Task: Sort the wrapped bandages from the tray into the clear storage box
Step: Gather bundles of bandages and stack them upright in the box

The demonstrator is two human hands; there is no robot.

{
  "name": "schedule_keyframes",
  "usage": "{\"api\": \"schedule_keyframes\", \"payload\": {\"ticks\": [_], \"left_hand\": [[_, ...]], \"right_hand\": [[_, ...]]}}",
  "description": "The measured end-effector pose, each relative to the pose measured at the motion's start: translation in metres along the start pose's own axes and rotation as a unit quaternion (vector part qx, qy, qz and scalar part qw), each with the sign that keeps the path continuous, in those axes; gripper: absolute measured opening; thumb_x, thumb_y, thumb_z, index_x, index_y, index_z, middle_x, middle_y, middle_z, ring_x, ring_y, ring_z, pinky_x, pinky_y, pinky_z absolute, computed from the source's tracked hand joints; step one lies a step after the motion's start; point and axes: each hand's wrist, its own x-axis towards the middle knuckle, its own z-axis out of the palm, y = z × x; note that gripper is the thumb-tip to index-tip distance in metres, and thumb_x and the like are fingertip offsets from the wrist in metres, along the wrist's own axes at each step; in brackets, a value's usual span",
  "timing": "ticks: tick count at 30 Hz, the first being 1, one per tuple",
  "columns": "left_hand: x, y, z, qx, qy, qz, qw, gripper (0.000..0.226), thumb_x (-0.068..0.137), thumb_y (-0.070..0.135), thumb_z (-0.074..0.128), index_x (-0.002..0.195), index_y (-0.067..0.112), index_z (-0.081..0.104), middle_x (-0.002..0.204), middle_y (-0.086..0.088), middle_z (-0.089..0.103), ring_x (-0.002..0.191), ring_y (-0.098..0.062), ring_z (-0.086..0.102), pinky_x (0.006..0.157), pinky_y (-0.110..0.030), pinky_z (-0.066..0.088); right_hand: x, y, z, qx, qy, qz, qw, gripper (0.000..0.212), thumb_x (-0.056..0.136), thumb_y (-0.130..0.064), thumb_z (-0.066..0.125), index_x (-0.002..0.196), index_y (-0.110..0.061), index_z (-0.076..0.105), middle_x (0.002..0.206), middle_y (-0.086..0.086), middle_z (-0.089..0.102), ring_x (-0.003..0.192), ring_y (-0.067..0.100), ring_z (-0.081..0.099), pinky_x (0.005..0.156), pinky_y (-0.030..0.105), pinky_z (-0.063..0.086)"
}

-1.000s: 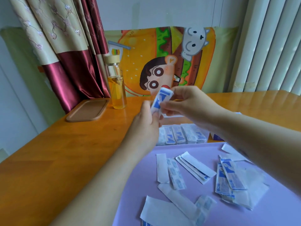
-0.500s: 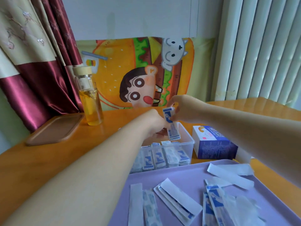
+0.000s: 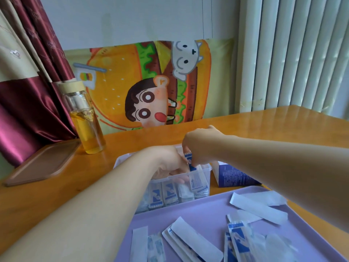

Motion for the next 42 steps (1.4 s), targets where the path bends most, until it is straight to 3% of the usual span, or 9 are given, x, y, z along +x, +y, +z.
{"api": "schedule_keyframes", "payload": {"ticks": [14,19,23,26,29,33,37,39,42], "left_hand": [[-0.008,-0.002,-0.009,0.213,0.023,0.005,0.977,0.012,0.079,0.012,0.066,0.082,0.017,0.077,0.079,-0.003,0.053,0.072,-0.022,0.036,0.06,-0.029,0.032],[-0.009,-0.002,-0.01,0.182,0.039,0.016,0.982,0.021,0.09,0.011,0.052,0.092,0.014,0.073,0.081,-0.002,0.057,0.073,-0.019,0.042,0.057,-0.023,0.034],[-0.011,-0.001,-0.011,0.155,0.046,0.014,0.987,0.029,0.089,0.003,0.048,0.074,0.017,0.068,0.053,0.008,0.057,0.048,-0.009,0.039,0.042,-0.017,0.032],[-0.015,-0.001,-0.008,0.164,0.056,0.011,0.985,0.027,0.088,0.002,0.047,0.094,0.01,0.072,0.079,-0.004,0.058,0.058,-0.014,0.039,0.05,-0.019,0.033],[-0.027,-0.001,-0.009,0.142,0.067,0.025,0.987,0.021,0.089,0.005,0.05,0.086,0.011,0.071,0.086,-0.006,0.061,0.074,-0.018,0.047,0.064,-0.023,0.039],[-0.051,-0.004,-0.015,0.131,0.183,0.123,0.967,0.017,0.09,0.013,0.055,0.087,0.016,0.071,0.088,-0.002,0.068,0.075,-0.016,0.055,0.073,-0.031,0.046],[-0.098,-0.029,-0.015,0.058,0.343,0.247,0.904,0.034,0.089,0.0,0.048,0.075,0.027,0.063,0.078,0.006,0.068,0.08,-0.01,0.066,0.072,-0.034,0.055],[-0.123,-0.051,-0.011,0.074,0.327,0.233,0.913,0.034,0.087,-0.002,0.047,0.074,0.025,0.062,0.075,0.006,0.067,0.067,-0.006,0.067,0.061,-0.026,0.052],[-0.143,-0.081,0.005,0.162,0.208,0.112,0.958,0.018,0.09,0.006,0.049,0.085,0.021,0.058,0.082,0.002,0.066,0.065,-0.01,0.067,0.063,-0.025,0.052]], "right_hand": [[0.001,-0.016,0.003,-0.125,0.011,-0.015,0.992,0.03,0.09,-0.025,0.059,0.119,-0.017,0.055,0.122,0.003,0.059,0.121,0.026,0.047,0.11,0.043,0.021],[0.0,-0.017,0.0,-0.116,0.022,-0.03,0.993,0.028,0.088,-0.022,0.061,0.115,-0.018,0.056,0.115,0.002,0.06,0.114,0.024,0.05,0.107,0.041,0.025],[0.001,-0.017,-0.006,-0.131,-0.057,-0.044,0.989,0.03,0.094,-0.02,0.051,0.124,-0.017,0.052,0.122,0.001,0.054,0.121,0.025,0.042,0.109,0.048,0.019],[0.002,-0.021,-0.003,-0.144,-0.145,-0.037,0.978,0.033,0.099,-0.025,0.042,0.13,-0.019,0.048,0.134,-0.001,0.048,0.135,0.027,0.029,0.112,0.056,0.004],[-0.001,-0.023,-0.006,-0.147,-0.149,-0.029,0.977,0.033,0.099,-0.024,0.042,0.131,-0.02,0.048,0.137,-0.001,0.046,0.137,0.028,0.025,0.111,0.057,-0.001],[-0.021,-0.023,-0.027,-0.122,-0.002,-0.05,0.991,0.03,0.095,-0.017,0.044,0.12,-0.024,0.059,0.114,-0.004,0.058,0.117,0.023,0.045,0.106,0.051,0.02],[-0.069,-0.025,-0.033,0.128,0.174,-0.09,0.972,0.022,0.088,-0.016,0.051,0.093,-0.023,0.071,0.089,-0.002,0.068,0.083,0.02,0.062,0.079,0.032,0.051],[-0.095,-0.032,-0.025,0.143,0.105,-0.112,0.978,0.016,0.087,-0.026,0.057,0.09,-0.018,0.071,0.088,0.001,0.07,0.08,0.02,0.062,0.072,0.029,0.052],[-0.111,-0.047,0.0,0.049,-0.086,-0.084,0.991,0.044,0.084,-0.049,0.059,0.11,-0.013,0.065,0.107,0.004,0.065,0.094,0.02,0.058,0.077,0.026,0.045]]}}
